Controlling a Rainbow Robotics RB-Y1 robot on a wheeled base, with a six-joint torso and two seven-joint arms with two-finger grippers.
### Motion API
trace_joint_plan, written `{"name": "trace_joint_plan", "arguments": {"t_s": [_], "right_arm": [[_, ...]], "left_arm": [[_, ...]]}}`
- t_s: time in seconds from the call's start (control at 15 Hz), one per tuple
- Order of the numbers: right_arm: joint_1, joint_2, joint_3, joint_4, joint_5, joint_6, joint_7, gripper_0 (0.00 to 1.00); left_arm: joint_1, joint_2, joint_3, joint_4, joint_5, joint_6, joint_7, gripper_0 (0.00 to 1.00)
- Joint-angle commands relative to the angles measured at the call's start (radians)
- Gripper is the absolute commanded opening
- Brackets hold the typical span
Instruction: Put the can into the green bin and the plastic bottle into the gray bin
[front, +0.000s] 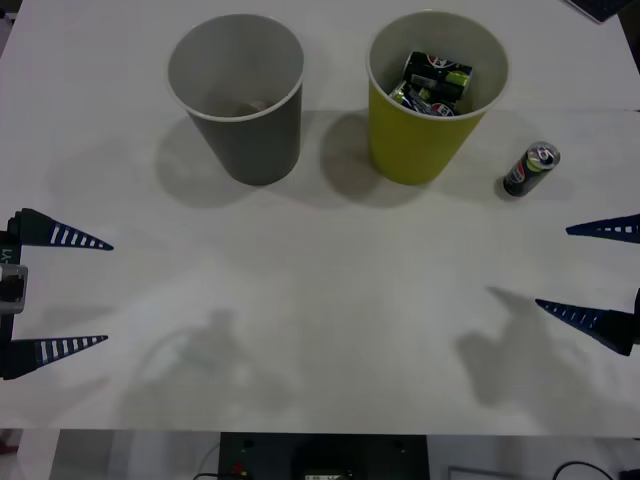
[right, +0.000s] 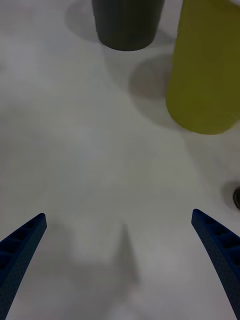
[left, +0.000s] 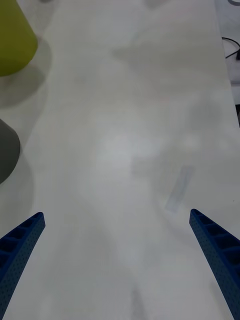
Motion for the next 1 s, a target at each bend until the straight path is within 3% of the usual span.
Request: {"name": "trace_joint_plan", "arguments": {"t_s": [0.07, 0.33, 0.67, 0.8, 1.0], "right_arm": [[0.061, -0.001, 0.001, -0.022, 0.013, 0.121, -0.068, 1.00], [0.103, -0.010, 0.064, -0.039, 0.051, 0.325, -0.146, 1.00], [0.101, -0.112, 0.330, -0.048, 0.000, 0.813, -0.157, 1.00], [0.081, -0.128, 0.420, -0.050, -0.017, 0.956, -0.174, 1.00], [-0.002, -0.153, 0.616, -0.061, -0.109, 1.214, -0.186, 1.00]], "left_arm": [[0.000, 0.000, 0.000, 0.000, 0.000, 0.000, 0.000, 1.00], [0.000, 0.000, 0.000, 0.000, 0.000, 0.000, 0.000, 1.00], [0.000, 0.000, 0.000, 0.000, 0.000, 0.000, 0.000, 1.00], [0.000, 0.000, 0.000, 0.000, 0.000, 0.000, 0.000, 1.00], [0.000, 0.000, 0.000, 0.000, 0.000, 0.000, 0.000, 1.00]]}}
